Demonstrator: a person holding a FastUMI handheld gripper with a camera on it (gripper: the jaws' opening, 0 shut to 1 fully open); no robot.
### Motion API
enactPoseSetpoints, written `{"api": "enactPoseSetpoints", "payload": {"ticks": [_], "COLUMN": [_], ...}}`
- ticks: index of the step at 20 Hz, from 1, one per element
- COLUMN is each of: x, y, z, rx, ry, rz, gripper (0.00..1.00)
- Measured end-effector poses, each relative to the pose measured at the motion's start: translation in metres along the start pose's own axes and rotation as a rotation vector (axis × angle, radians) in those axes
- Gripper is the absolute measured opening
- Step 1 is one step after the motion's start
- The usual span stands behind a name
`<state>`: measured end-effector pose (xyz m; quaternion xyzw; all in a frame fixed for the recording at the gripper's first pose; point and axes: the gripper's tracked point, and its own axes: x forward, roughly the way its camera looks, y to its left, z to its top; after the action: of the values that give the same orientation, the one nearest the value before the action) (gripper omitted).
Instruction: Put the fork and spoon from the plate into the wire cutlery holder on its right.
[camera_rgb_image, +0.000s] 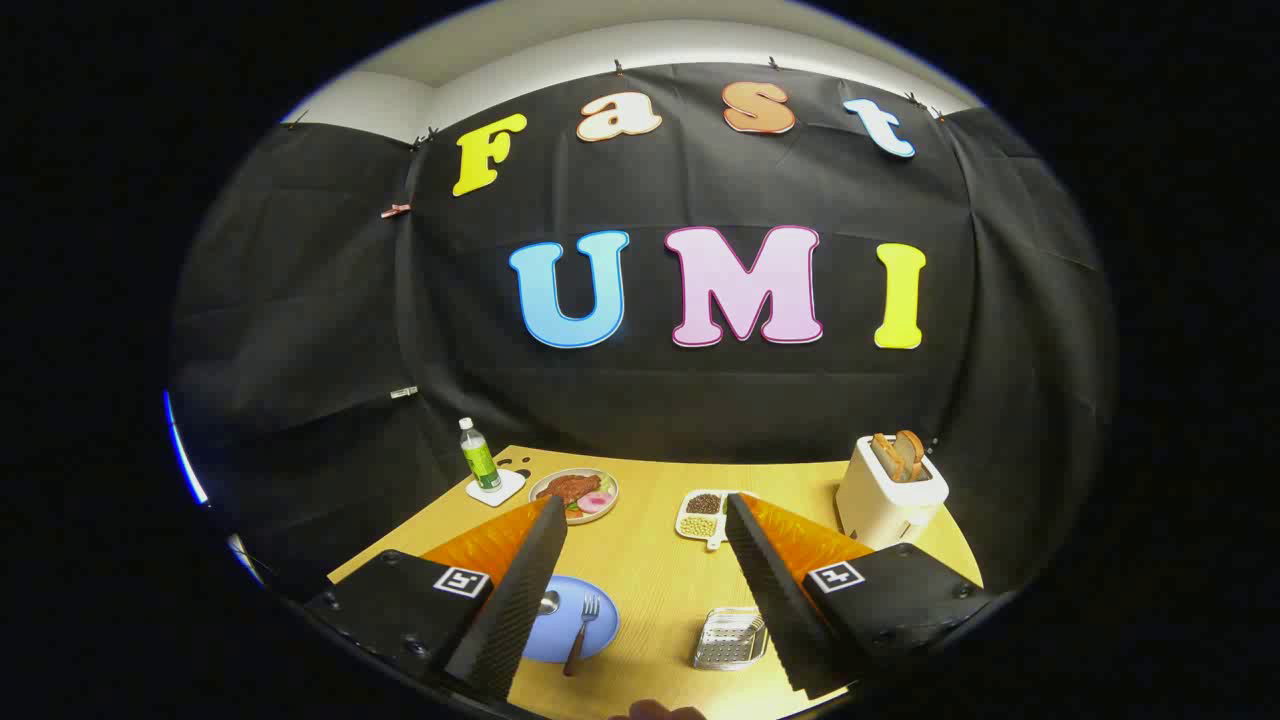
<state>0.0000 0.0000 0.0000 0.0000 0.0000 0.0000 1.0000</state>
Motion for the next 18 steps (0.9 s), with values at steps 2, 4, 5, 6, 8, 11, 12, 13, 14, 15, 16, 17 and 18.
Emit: {"api": "enactPoseSetpoints", "payload": {"ticks": [2,4,5,6,8,11,12,13,14,15,16,17,18], "x": [-0.001,-0.002,-0.002,-0.003,-0.004,-0.004,-0.004,-0.003,-0.003,-0.003,-0.003,-0.002,-0.001], "y": [0.002,0.001,0.001,0.0,0.0,0.005,0.006,0.005,0.005,0.005,0.006,0.008,0.009], "z": [-0.005,-0.007,-0.007,-0.007,-0.009,-0.018,-0.021,-0.022,-0.022,-0.02,-0.019,-0.016,-0.015], "rx": [0.015,0.01,0.012,0.015,0.017,0.031,0.03,0.023,0.014,0.008,0.004,0.0,-0.003], "ry": [0.01,0.011,0.01,0.009,0.01,0.03,0.037,0.038,0.034,0.027,0.019,0.011,0.007], "rz": [0.007,-0.003,-0.01,-0.016,-0.029,-0.024,-0.029,-0.036,-0.044,-0.052,-0.056,-0.063,-0.067], "gripper": [0.99,0.99,0.99,0.99,0.99,0.99,0.99,0.99,0.99,0.99,0.99,0.99,0.99]}}
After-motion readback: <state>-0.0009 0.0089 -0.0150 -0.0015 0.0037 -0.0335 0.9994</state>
